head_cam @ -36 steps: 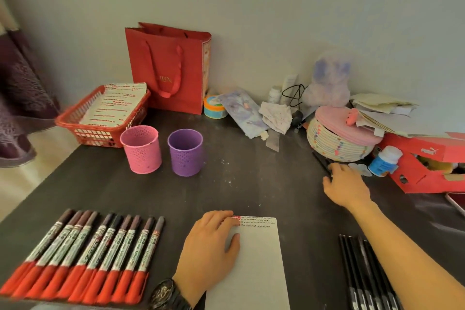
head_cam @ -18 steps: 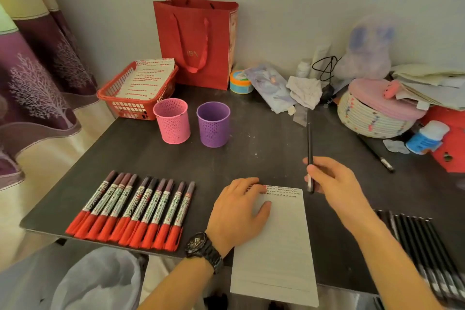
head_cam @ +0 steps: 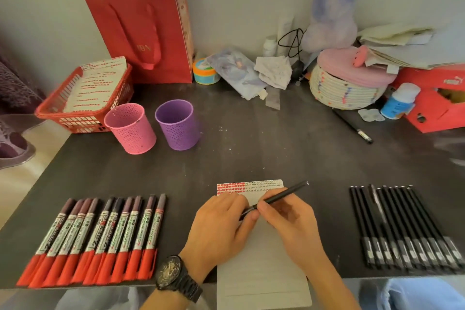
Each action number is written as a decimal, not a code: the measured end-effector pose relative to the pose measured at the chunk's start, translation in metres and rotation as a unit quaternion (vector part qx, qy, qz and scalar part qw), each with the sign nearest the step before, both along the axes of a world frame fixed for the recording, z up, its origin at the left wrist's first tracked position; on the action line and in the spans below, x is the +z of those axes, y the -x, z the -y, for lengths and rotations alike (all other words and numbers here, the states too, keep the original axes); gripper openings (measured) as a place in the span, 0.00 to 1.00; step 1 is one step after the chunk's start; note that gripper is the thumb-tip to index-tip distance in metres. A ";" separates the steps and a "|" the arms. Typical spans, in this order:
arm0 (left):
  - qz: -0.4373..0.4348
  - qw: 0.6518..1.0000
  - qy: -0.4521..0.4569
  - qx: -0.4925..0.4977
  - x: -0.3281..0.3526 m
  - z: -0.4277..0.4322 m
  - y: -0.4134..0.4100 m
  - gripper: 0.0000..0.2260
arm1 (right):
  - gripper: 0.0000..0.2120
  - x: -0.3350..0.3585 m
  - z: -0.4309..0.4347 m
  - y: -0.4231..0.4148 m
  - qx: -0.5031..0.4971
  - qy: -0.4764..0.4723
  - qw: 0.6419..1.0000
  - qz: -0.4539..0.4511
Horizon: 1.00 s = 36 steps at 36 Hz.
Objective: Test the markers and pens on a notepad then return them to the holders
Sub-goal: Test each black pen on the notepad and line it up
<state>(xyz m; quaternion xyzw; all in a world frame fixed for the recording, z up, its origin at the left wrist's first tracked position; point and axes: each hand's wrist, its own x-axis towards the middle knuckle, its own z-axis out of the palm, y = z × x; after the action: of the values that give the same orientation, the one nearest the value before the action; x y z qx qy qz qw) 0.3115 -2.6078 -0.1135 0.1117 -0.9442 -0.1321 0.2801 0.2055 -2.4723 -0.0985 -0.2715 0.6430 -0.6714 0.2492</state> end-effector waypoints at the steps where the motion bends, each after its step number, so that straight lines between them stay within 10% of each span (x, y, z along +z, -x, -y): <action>1: -0.010 1.000 0.002 0.001 -0.001 0.000 0.001 0.19 | 0.05 -0.001 0.000 0.001 0.006 0.003 1.000 -0.001; 16: -0.047 0.999 0.015 0.014 0.002 0.002 0.000 0.23 | 0.08 0.000 0.001 0.002 -0.013 0.031 0.999 -0.023; 23: 0.000 0.998 -0.021 0.063 0.001 0.004 0.002 0.18 | 0.03 0.004 -0.005 0.026 -0.086 0.100 0.978 0.160; 36: 0.084 0.979 -0.162 0.093 -0.005 0.013 0.008 0.18 | 0.10 0.020 0.012 0.079 -0.110 -0.028 0.993 0.017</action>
<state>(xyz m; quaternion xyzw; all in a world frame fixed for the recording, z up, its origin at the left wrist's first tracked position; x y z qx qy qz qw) 0.3038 -2.6209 -0.1185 0.2540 -0.9158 -0.2468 0.1894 0.1262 -2.4843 -0.0789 -0.1806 0.6830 -0.6812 0.1922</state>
